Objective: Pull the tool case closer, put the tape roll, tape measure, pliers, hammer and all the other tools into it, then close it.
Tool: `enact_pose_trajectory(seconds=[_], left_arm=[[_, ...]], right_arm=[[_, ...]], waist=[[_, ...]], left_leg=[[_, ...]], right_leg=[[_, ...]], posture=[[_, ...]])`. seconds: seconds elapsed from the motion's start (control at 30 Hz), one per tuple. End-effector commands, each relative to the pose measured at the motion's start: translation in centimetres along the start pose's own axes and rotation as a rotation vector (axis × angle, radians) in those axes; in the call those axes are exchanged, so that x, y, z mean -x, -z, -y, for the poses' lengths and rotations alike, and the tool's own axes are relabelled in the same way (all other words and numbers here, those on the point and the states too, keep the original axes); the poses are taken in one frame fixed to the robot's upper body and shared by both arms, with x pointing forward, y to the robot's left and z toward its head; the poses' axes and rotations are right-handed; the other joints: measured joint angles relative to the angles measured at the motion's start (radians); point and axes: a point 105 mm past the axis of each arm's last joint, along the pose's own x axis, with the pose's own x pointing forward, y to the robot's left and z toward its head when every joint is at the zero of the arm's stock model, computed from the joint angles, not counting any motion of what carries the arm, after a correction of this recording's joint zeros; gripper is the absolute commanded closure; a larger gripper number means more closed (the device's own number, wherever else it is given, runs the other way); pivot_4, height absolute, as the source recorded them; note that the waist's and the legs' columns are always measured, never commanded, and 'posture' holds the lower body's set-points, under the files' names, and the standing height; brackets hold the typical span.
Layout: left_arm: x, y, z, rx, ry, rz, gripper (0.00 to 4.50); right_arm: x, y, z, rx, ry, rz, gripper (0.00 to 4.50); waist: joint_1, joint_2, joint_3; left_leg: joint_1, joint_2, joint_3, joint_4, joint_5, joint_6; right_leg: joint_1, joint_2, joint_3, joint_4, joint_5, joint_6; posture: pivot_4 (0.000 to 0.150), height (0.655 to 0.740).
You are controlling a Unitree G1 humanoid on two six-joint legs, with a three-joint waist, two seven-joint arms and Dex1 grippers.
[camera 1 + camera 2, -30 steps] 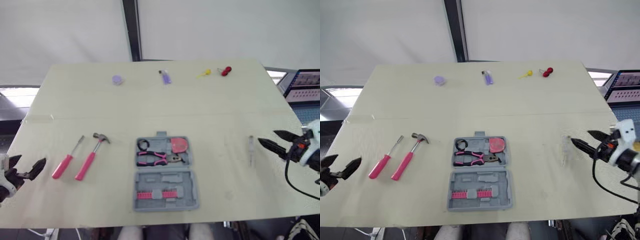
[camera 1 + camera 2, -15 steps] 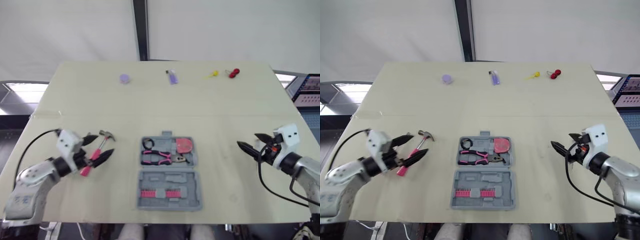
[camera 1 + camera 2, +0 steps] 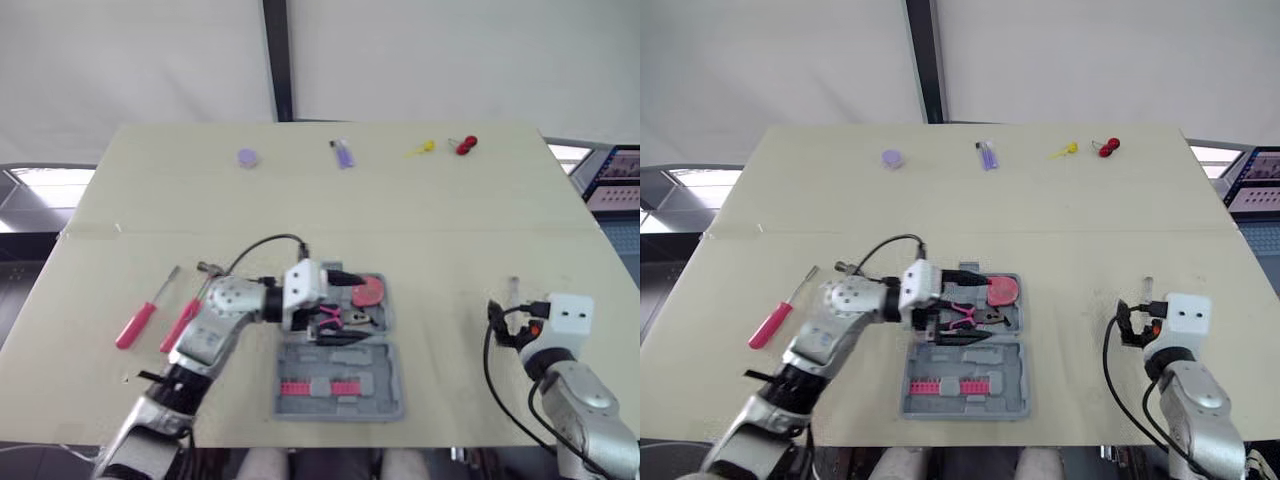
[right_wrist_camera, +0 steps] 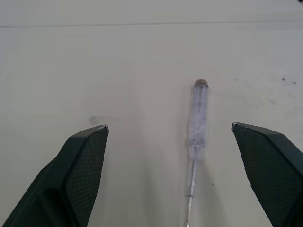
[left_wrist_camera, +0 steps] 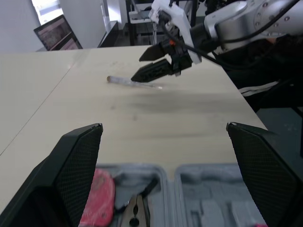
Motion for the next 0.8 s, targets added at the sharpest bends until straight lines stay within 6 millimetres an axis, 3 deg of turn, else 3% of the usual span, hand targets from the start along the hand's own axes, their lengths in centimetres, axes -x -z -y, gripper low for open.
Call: enact_pose_trajectory(seconds=[0.03,0.13,0.3,0.8], left_arm=[[-1.7,-0.8,-0.4,-0.056,0.013,0.032,0.0],[-3.2,-1.4,-0.7,-0.063,0.001,0.062,0.0],[-4.1,-1.6,-0.9,-0.056,-0.028,0.07,0.0],[-3.3,-1.3,-1.7,-0.056,-0.104,0.049,0.0]], right_arm=[[-0.4,-0.5,0.8,0.003,0.059,0.04,0.1],[-1.4,0.0,0.8,-0.005,0.059,0.038,0.1],[-2.5,0.7,0.9,-0.026,0.053,0.024,0.1],[-3.7,1.7,0.8,-0.08,0.057,0.014,0.1]], waist=[[-0.006,0.001,0.0],[-0.009,0.001,-0.001],[-0.008,0.001,-0.001],[-0.003,0.002,-0.001]], left_leg=[[0.0,0.0,0.0,-0.001,0.0,0.0],[0.0,0.0,0.0,-0.001,0.0,0.0],[0.0,0.0,0.0,-0.001,0.0,0.0],[0.0,0.0,0.0,0.0,0.0,0.001]], right_leg=[[0.0,0.0,0.0,0.0,0.0,0.0],[-0.001,0.0,0.0,0.0,0.0,0.0],[0.0,0.0,0.0,0.0,0.0,0.0],[0.0,0.0,0.0,0.0,0.0,0.0]], posture=[[0.15,0.74],[0.15,0.74],[0.15,0.74],[0.15,0.74]])
